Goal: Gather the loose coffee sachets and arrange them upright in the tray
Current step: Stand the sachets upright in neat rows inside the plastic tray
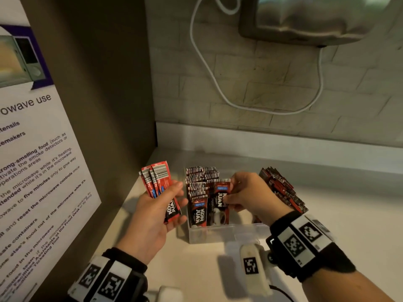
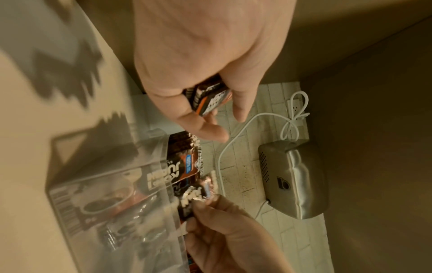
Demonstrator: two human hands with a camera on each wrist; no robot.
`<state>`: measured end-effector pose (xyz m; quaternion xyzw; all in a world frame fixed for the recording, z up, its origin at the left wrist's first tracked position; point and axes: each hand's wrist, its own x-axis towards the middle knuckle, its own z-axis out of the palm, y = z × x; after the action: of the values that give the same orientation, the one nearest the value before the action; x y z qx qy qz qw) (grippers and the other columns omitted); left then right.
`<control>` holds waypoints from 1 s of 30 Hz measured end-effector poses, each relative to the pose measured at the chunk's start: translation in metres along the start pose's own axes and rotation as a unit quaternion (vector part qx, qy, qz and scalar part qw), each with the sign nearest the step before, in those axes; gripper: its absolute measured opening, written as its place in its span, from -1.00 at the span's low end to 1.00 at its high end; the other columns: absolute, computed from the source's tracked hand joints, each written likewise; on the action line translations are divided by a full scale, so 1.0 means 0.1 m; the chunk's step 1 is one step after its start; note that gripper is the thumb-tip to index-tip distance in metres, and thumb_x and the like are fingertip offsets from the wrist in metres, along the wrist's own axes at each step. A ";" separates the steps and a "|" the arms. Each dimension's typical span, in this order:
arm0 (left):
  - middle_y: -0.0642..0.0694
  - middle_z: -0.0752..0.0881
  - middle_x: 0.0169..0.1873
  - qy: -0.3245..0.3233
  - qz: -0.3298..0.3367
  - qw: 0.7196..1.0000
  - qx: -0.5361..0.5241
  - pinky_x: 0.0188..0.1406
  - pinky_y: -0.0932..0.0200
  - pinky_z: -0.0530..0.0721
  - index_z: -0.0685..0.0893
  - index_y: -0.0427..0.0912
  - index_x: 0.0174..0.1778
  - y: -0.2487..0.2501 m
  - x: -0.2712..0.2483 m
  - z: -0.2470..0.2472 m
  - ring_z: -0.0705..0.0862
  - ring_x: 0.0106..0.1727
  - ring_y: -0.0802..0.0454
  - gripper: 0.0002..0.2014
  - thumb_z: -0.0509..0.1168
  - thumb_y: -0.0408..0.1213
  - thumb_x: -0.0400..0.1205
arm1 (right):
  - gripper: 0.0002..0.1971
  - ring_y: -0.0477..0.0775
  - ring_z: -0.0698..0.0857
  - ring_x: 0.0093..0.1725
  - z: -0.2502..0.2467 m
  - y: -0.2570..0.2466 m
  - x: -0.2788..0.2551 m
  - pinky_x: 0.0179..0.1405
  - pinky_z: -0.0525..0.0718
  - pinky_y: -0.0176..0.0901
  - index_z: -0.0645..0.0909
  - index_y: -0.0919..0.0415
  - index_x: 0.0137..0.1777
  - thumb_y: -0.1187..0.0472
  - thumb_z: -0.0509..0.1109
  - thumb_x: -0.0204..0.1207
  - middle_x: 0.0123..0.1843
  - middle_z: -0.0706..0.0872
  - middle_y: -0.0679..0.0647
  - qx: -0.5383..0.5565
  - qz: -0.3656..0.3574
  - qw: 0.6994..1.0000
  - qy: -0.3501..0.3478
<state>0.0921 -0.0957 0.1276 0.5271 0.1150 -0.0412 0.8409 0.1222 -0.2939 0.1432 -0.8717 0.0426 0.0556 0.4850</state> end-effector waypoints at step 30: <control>-0.23 0.78 -0.27 -0.164 -0.009 0.980 0.110 -0.72 0.31 0.44 0.73 -0.20 -0.01 0.03 -0.21 0.15 0.70 -0.46 0.03 -0.63 0.49 -0.16 0.29 | -0.92 -0.08 0.47 -0.60 0.02 -0.46 -0.34 -0.66 0.39 -0.32 0.63 0.29 -0.11 0.30 0.48 0.49 -0.33 0.64 0.20 0.173 -0.126 0.976 -0.040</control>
<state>0.0747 -0.1090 0.1410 0.6018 -0.0250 -0.1469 0.7846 0.0939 -0.2669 0.1853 -0.7698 -0.0777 0.0209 0.6332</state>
